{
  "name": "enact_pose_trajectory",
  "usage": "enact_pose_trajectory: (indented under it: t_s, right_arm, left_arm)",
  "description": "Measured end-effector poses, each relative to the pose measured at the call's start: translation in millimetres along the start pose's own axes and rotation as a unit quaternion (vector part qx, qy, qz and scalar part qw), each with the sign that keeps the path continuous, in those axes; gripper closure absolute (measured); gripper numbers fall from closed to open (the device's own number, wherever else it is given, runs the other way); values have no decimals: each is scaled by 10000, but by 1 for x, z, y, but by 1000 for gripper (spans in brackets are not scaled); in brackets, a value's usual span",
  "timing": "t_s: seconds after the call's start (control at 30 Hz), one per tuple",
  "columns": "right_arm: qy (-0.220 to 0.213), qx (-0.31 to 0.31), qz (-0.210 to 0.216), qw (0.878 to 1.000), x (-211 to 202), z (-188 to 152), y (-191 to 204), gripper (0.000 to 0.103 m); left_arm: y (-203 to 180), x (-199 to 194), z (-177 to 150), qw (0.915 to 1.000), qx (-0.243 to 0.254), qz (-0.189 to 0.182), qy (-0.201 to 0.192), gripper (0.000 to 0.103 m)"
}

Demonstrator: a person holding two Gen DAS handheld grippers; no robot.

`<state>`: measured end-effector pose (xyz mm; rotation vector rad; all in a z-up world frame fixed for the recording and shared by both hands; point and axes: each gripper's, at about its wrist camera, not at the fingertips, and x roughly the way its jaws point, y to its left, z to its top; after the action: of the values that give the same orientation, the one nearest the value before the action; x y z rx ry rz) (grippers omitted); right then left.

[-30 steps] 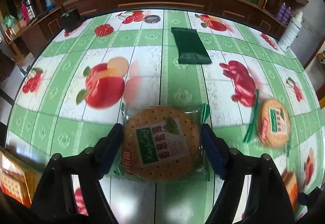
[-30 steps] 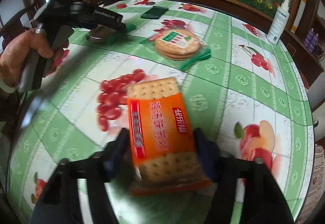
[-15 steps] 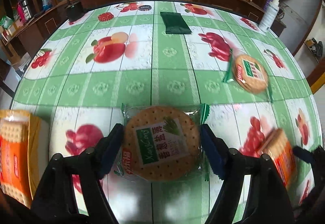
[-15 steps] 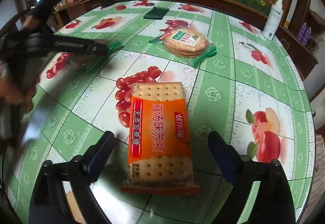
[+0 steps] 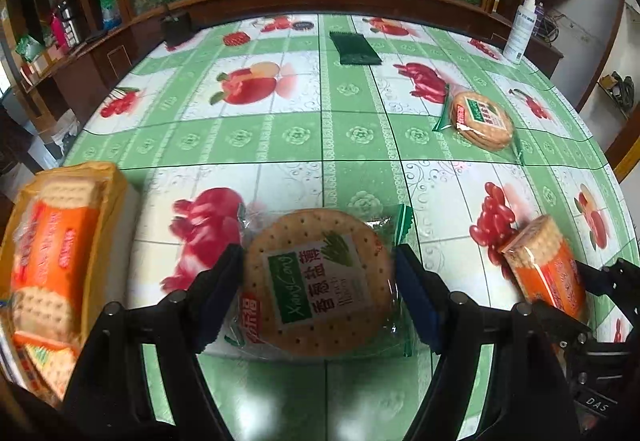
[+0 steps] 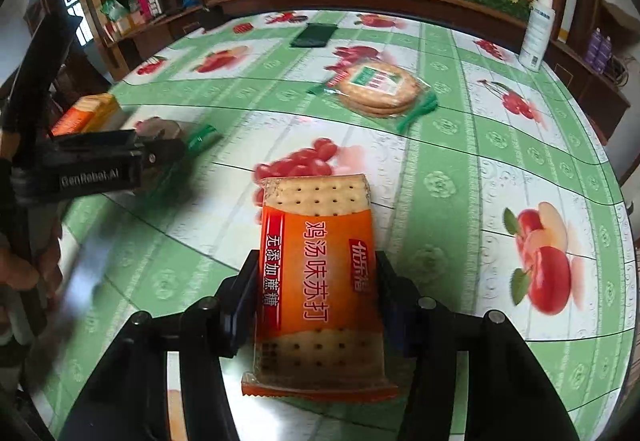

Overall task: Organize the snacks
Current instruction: 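Grasp the round XiangCong biscuit pack with the left gripper while the right grasps an orange cracker pack, then carry both held packs over the foam box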

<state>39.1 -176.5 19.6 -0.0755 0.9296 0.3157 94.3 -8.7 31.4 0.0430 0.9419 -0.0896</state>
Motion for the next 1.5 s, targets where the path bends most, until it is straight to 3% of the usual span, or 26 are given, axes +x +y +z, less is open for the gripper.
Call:
enact_pose_trajectory:
  t_s: [0.57, 1.13, 1.5]
  right_arm:
    - [-302, -301, 594, 9973, -3, 18, 69, 49]
    - [-337, -691, 869, 9932, 1, 32, 125, 49]
    - [-404, -1031, 1199, 9866, 5, 57, 170, 49]
  left_arm:
    - [34, -60, -35, 9986, -82, 248, -462, 26]
    - [80, -88, -57, 9956, -350, 563, -667, 26]
    - [133, -108, -74, 9905, -742, 921, -696, 26]
